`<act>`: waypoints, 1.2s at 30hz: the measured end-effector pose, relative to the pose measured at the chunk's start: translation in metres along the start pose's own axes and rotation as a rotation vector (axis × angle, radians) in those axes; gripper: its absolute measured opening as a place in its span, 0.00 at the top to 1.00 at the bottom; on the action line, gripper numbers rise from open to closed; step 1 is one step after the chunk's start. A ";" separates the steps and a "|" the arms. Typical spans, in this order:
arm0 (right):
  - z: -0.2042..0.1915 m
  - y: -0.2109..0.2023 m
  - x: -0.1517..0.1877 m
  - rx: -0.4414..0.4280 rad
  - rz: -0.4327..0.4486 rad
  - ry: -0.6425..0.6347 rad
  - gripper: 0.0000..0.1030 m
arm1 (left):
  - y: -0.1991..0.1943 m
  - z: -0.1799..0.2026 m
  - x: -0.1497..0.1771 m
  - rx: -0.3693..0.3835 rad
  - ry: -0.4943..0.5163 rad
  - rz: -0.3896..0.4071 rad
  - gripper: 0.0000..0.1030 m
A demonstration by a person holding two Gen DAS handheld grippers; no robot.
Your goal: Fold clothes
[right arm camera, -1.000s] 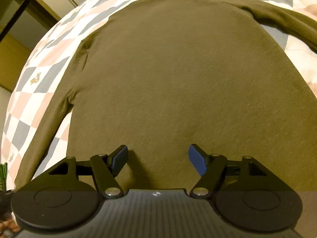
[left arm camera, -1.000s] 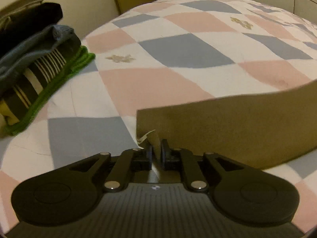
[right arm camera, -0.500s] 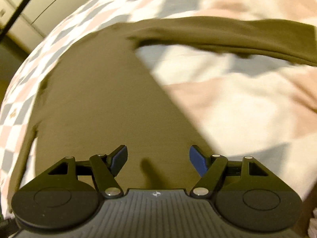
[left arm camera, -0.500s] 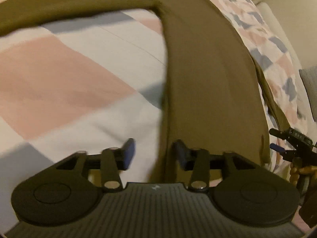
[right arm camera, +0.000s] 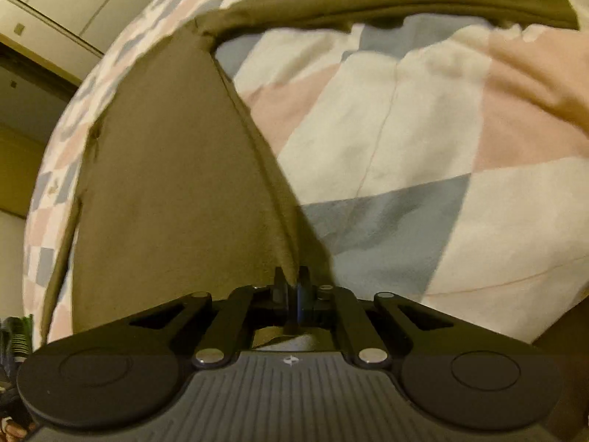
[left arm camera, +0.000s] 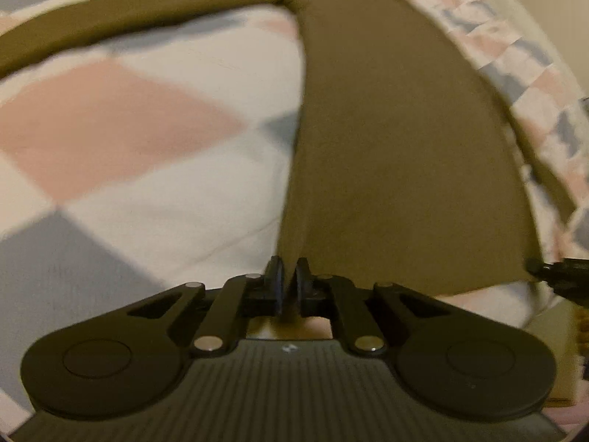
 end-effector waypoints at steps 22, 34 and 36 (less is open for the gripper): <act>-0.043 0.004 0.050 0.172 -0.196 -0.365 0.54 | -0.073 0.069 0.057 -0.319 0.002 -0.066 0.77; -0.135 -0.151 0.000 0.041 0.068 -0.303 0.28 | -0.204 0.125 -0.031 -0.340 0.109 0.143 0.60; -0.144 -0.164 -0.004 0.033 0.105 -0.291 0.26 | -0.213 0.124 -0.039 -0.339 0.123 0.157 0.59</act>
Point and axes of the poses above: each gripper's, at about its wrist camera, not at the fingertips, and y roughly the way its jaws point, z to its right, x to its underside, the point moved 6 cm from there along y, roughly the way its jaws point, and after that the axes turned 4 degrees about -x, right-handed, at the moved point
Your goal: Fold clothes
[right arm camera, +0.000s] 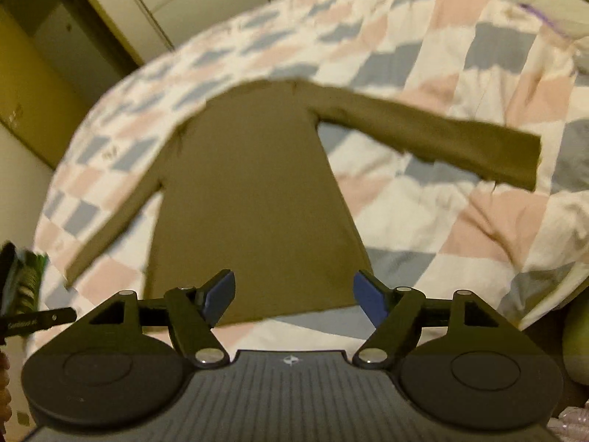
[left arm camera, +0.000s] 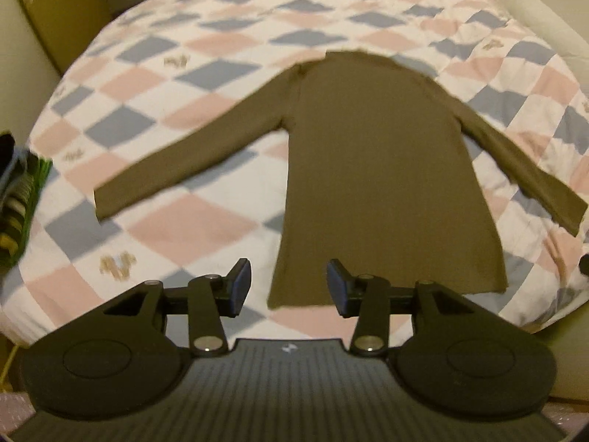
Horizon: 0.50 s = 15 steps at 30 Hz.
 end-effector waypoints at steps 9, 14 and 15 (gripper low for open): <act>-0.056 -0.012 0.022 0.011 0.049 0.052 0.20 | -0.022 -0.038 0.005 0.037 0.046 0.029 0.58; -0.086 -0.017 0.036 0.032 0.082 0.055 0.17 | -0.037 -0.059 0.011 0.066 0.055 0.059 0.57; -0.090 -0.019 0.039 0.039 0.089 0.058 0.17 | -0.040 -0.063 0.012 0.069 0.057 0.067 0.57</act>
Point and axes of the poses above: each gripper's, at about its wrist camera, not at the fingertips, and y roughly the way its jaws point, z to its right, x to its underside, the point moved 6 cm from there along y, roughly the way its jaws point, and after that the axes turned 4 degrees about -x, right-handed, at the moved point
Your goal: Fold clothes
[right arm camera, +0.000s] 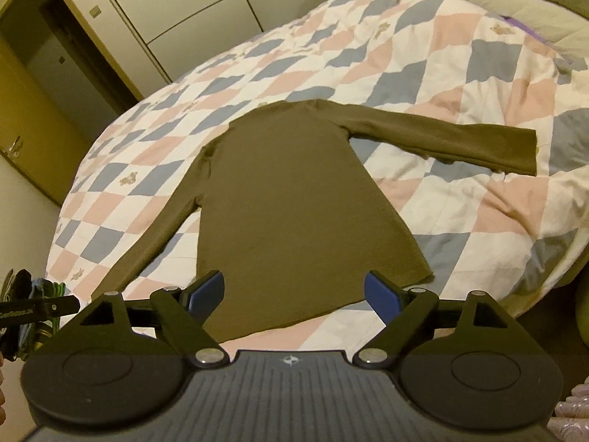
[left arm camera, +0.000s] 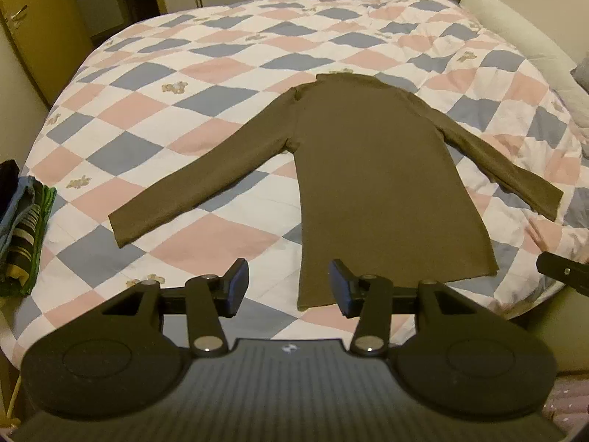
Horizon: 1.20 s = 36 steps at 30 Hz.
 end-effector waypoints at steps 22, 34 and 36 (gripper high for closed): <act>-0.018 -0.011 0.013 0.069 0.028 0.005 0.10 | 0.001 0.002 -0.016 0.023 -0.003 0.036 0.52; 0.015 0.015 -0.066 0.011 0.009 -0.119 0.08 | 0.015 0.068 -0.059 -0.030 -0.126 0.060 0.48; 0.026 0.019 -0.083 0.002 0.004 -0.139 0.08 | 0.017 0.080 -0.063 -0.042 -0.145 0.053 0.48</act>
Point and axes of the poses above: each gripper's, at about its wrist camera, not at the fingertips, and y roughly the way its jaws point, z to its right, x to its underside, the point moved 6 cm from there along y, roughly the way its jaws point, and after that the axes turned 4 degrees about -x, right-handed, at the moved point
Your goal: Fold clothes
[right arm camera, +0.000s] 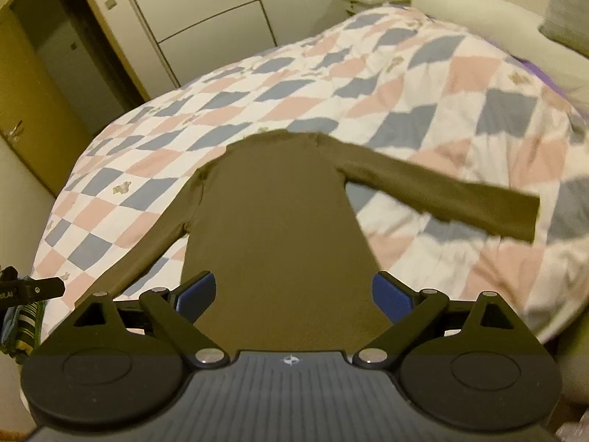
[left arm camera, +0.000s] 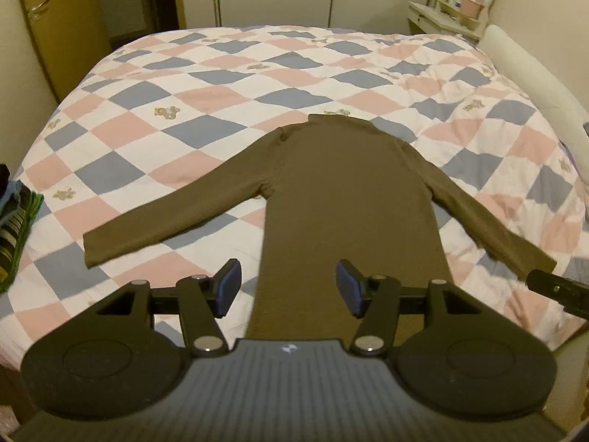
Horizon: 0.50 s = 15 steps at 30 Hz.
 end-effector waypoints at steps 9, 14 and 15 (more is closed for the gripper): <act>0.038 0.031 -0.030 -0.071 -0.100 -0.070 0.07 | 0.016 0.025 0.016 -0.071 -0.076 -0.067 0.43; 0.046 0.059 -0.017 -0.101 -0.191 -0.071 0.07 | 0.045 0.007 0.044 -0.100 -0.136 -0.171 0.43; 0.046 0.065 -0.013 -0.103 -0.211 -0.069 0.07 | 0.051 0.001 0.050 -0.108 -0.145 -0.190 0.43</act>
Point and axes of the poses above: each gripper's, at about its wrist camera, not at the fingertips, and y roughly the way its jaws point, z to its right, x to its underside, the point moved 6 cm from there along y, roughly the way its jaws point, and after that the axes turned 4 degrees about -x, right-handed, at the moved point
